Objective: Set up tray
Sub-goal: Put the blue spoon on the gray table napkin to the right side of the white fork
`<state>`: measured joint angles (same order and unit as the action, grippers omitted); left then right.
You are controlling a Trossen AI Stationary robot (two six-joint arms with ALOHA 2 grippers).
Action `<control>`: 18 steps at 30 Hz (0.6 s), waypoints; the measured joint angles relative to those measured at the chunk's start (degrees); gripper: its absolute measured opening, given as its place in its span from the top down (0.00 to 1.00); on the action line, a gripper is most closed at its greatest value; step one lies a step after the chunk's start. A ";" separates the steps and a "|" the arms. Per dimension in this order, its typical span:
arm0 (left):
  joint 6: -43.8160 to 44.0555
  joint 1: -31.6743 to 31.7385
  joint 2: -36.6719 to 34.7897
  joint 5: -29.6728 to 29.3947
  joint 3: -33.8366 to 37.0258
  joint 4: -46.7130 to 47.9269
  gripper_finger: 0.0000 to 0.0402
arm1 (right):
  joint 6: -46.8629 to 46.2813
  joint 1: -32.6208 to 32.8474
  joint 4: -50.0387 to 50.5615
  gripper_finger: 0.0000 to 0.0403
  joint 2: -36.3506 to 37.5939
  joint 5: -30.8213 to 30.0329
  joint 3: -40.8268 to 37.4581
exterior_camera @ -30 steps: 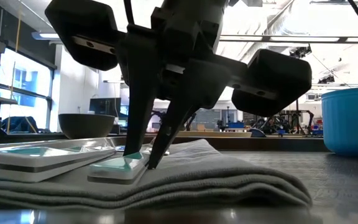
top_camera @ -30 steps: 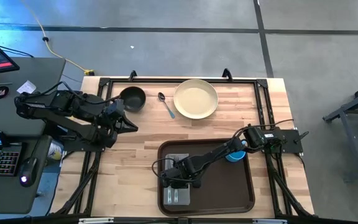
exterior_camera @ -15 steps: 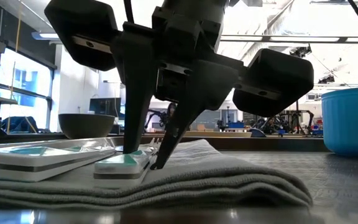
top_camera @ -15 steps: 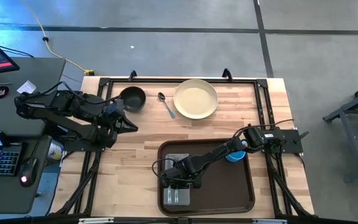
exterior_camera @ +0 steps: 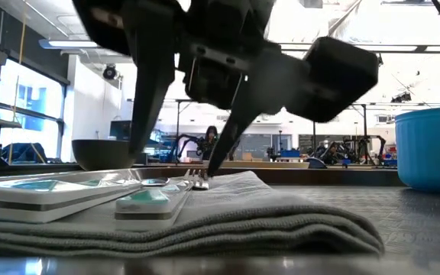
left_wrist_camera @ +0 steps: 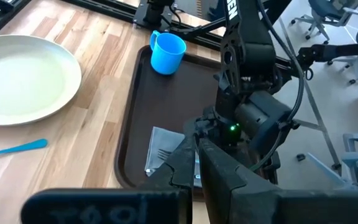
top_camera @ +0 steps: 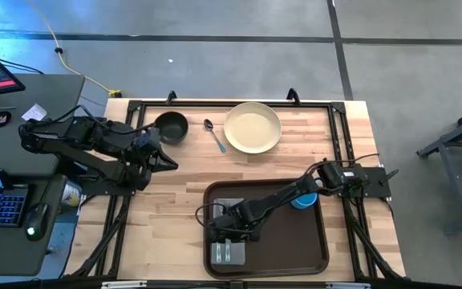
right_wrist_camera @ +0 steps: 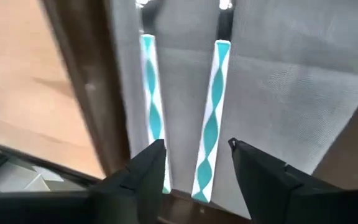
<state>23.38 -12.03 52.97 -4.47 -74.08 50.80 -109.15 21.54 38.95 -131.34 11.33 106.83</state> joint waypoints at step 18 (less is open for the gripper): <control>-1.05 3.55 0.00 0.08 -0.07 0.57 0.85 | 7.81 -2.70 4.94 0.53 6.80 -6.45 0.02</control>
<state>22.33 -8.48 52.97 -4.39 -74.15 51.36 -101.34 18.84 43.89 -124.54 4.88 106.85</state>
